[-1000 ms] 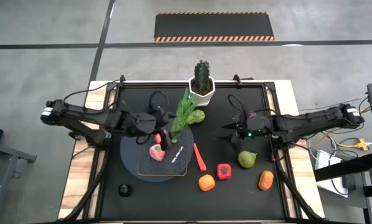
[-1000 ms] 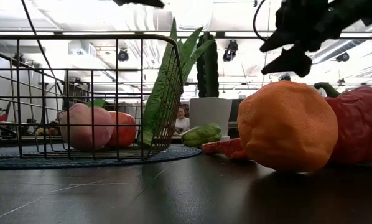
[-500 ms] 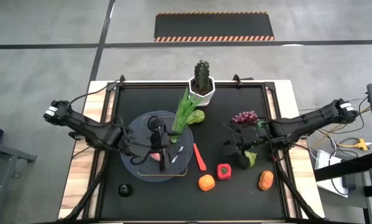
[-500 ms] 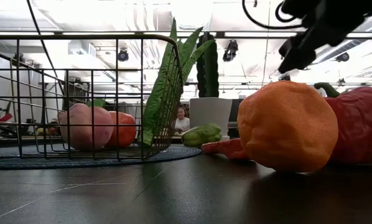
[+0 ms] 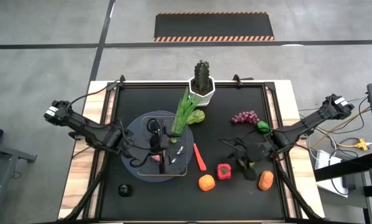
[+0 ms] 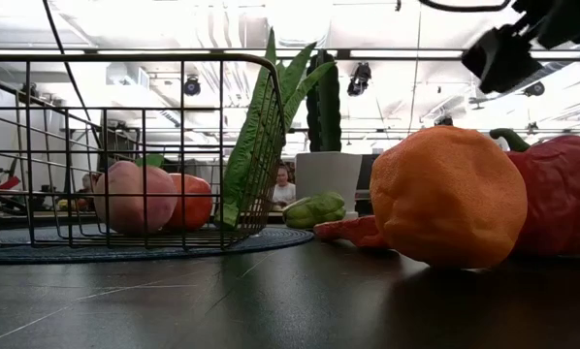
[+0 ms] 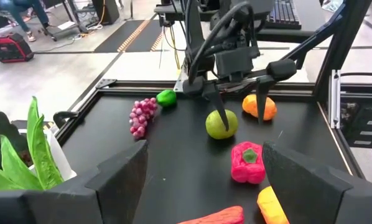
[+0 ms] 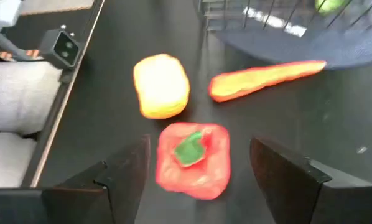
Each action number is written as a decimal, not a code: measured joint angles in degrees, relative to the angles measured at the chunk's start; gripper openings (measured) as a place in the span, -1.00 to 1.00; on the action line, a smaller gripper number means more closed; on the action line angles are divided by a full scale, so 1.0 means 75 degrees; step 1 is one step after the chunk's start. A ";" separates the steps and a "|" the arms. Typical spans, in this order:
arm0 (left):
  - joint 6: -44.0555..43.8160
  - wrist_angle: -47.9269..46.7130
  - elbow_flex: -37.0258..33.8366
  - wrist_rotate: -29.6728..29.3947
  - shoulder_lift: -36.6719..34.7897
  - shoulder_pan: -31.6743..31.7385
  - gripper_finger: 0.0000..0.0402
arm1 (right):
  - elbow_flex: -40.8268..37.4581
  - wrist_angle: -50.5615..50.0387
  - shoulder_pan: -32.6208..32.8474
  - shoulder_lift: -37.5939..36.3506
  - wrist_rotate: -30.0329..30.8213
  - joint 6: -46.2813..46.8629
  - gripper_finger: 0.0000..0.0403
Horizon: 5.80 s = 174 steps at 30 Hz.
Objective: Build produce basket
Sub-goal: Put the red bell pepper into the wire basket
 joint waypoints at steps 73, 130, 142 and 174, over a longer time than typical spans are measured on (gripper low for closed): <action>0.0233 0.0023 0.0000 -0.0009 -0.0012 0.0003 0.47 | 0.0740 0.0556 0.0377 0.3277 0.1204 0.2228 0.84; 0.0589 0.4206 -0.0851 0.2285 0.2123 0.1063 0.73 | 0.0740 0.0956 0.0252 0.0494 0.1936 -0.1305 0.23; 0.0621 0.6000 -0.0816 0.3825 0.3317 0.1657 0.77 | 0.0742 0.0963 0.0214 0.0532 0.1874 -0.1402 0.23; 0.1020 0.6138 -0.0960 0.4329 0.3388 0.1622 0.33 | 0.0933 0.0776 0.0199 0.0332 0.1884 -0.1078 0.80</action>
